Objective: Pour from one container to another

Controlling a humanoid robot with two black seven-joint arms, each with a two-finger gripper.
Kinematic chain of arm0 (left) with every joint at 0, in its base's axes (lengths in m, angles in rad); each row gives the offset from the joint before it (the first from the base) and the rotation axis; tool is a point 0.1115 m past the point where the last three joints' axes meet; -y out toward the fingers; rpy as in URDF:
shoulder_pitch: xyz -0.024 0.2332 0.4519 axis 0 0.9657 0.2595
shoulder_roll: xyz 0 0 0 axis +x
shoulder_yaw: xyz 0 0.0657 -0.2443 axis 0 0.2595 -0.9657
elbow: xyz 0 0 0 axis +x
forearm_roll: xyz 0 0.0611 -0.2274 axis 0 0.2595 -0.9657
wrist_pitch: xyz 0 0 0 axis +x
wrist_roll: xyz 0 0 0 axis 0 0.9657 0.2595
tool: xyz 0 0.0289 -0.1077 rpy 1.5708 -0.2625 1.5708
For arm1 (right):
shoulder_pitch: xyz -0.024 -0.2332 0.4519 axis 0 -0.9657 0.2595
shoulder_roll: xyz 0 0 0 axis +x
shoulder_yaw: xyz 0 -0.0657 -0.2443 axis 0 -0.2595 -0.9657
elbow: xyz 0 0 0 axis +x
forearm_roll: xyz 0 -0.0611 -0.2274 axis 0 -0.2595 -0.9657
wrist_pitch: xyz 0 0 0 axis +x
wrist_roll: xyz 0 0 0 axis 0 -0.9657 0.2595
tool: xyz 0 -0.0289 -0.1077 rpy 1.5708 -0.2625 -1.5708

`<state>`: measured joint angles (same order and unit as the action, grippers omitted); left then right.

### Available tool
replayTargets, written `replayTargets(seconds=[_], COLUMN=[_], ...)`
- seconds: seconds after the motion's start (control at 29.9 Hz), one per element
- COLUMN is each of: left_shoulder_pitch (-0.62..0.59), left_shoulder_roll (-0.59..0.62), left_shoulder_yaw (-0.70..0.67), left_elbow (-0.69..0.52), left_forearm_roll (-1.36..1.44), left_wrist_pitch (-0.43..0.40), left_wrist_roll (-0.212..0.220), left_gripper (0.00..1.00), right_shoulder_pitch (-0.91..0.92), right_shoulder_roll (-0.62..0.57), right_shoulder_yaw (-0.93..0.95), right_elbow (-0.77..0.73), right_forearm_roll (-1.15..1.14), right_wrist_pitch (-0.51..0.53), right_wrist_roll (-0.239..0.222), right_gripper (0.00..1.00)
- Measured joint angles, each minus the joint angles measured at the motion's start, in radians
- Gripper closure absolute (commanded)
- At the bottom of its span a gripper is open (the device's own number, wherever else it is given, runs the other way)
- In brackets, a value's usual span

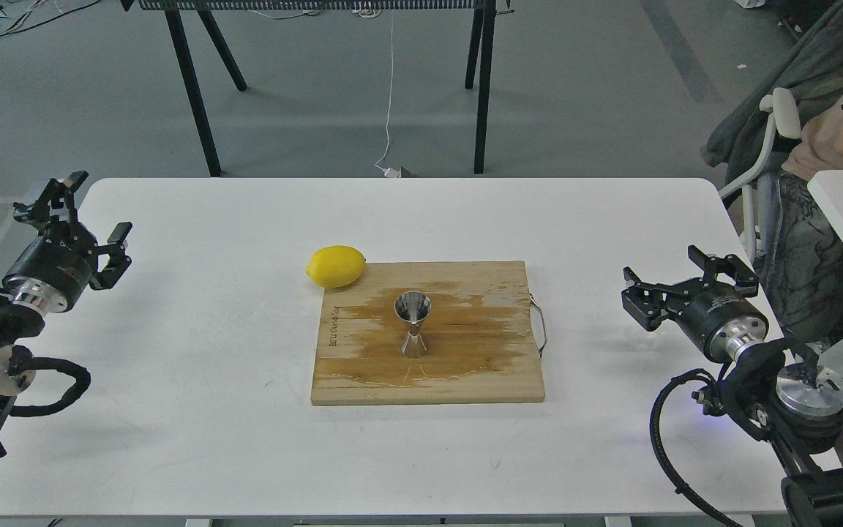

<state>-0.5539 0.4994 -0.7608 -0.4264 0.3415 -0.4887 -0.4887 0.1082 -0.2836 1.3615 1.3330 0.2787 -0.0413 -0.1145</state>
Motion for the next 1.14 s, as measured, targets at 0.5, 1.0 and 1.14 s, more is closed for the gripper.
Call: replayTargets(seconds=[0.5,1.0,1.14], left_shoulder_pitch=[-0.038,-0.035,-0.035], left_shoulder_roll=[0.014,0.002,0.000], left_shoulder_yaw=[0.001,0.001,0.001], left_elbow=[0.000,0.000,0.000], left_forearm_roll=[0.000,-0.003,-0.003], left_wrist_pitch=[0.000,0.000,0.000], left_wrist_roll=[0.000,0.000,0.000], left_gripper=[0.01,0.01,0.01], right_shoulder_pitch=[0.078,0.088,0.097], right_shoulder_roll=[-0.088,-0.066,-0.066], right_shoulder_yaw=[-0.016,-0.018,-0.019], right_elbow=[-0.282,-0.292,-0.302], right_forearm_roll=[-0.055,-0.055,-0.055], right_wrist_pitch=[0.529,0.530,0.530], right_wrist_roll=[-0.028,-0.014,-0.013], right_gripper=[0.01,0.02,0.01])
